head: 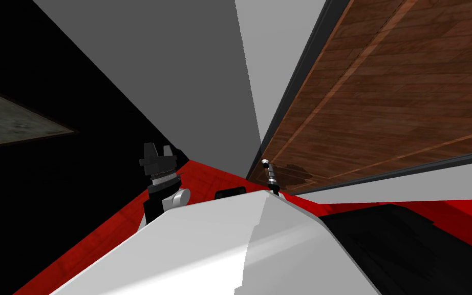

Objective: Pull the door open

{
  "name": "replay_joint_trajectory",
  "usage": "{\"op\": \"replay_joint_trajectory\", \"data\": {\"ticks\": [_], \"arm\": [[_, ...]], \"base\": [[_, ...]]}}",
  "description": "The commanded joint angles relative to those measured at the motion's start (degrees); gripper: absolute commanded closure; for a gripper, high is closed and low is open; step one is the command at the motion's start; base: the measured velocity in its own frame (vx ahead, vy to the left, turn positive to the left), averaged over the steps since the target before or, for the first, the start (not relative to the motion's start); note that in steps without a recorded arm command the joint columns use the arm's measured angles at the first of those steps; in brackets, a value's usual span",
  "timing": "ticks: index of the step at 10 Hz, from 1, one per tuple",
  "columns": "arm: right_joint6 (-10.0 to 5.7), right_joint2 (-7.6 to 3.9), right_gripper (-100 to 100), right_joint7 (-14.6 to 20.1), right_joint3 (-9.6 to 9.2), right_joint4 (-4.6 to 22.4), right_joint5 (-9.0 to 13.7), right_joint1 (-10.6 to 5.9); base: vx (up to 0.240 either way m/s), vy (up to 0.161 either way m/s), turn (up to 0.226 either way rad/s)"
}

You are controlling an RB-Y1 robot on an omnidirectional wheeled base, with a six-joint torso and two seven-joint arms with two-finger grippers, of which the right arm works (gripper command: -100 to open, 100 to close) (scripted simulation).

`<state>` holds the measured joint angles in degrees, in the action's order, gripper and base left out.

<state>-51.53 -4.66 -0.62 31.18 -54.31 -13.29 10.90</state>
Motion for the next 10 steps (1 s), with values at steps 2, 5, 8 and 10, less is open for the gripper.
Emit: {"op": "replay_joint_trajectory", "data": {"ticks": [2, 5, 8, 10], "arm": [[0.30, -0.08, -100, 3.3, -0.38, 0.0, 1.2, 0.00], [0.73, -0.29, -100, 8.0, -1.02, 0.2, 3.2, -0.12], [1.20, -0.49, -100, 12.7, -1.70, 0.3, 5.4, -0.25], [1.43, -0.58, -100, 15.1, -2.04, 0.4, 6.5, -0.31]], "base": [[-0.029, 0.002, 0.033], [-0.037, 0.005, 0.048], [-0.037, 0.003, 0.038], [-0.048, 0.001, 0.052]]}}
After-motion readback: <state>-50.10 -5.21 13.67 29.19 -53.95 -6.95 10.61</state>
